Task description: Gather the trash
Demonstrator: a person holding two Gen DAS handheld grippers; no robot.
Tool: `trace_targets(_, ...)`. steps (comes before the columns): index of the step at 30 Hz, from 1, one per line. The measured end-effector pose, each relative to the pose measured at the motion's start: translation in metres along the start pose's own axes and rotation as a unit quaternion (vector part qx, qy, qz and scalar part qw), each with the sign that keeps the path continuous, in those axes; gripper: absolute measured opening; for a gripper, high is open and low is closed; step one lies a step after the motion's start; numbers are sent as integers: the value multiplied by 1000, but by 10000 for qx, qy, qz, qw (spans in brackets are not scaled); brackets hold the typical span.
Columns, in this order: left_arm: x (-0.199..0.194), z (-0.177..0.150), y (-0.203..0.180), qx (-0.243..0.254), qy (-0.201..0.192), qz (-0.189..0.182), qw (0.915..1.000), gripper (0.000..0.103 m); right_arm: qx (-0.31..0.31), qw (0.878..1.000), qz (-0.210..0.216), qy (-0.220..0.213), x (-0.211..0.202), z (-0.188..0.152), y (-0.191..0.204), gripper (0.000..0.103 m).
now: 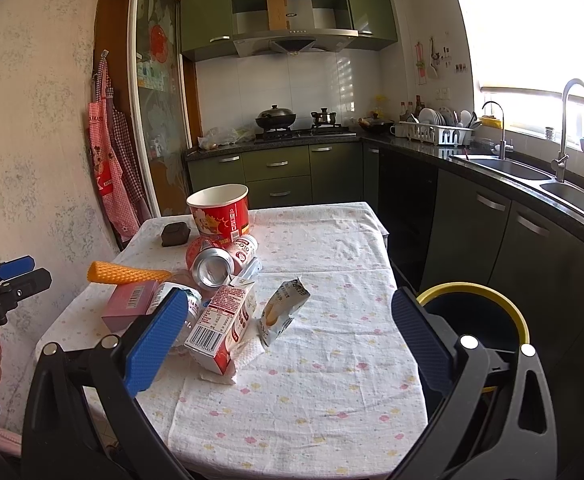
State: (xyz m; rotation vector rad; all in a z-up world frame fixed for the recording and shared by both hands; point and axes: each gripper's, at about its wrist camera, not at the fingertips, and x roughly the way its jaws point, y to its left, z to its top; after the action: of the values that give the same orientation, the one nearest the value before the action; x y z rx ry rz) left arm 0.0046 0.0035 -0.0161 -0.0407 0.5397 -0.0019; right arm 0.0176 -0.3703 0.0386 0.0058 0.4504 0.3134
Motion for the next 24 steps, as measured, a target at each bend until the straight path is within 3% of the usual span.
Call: trace_targets(24,6,-3,1,24,60,33,10000,99,9,10000,-30,18,3,-2,-2,97)
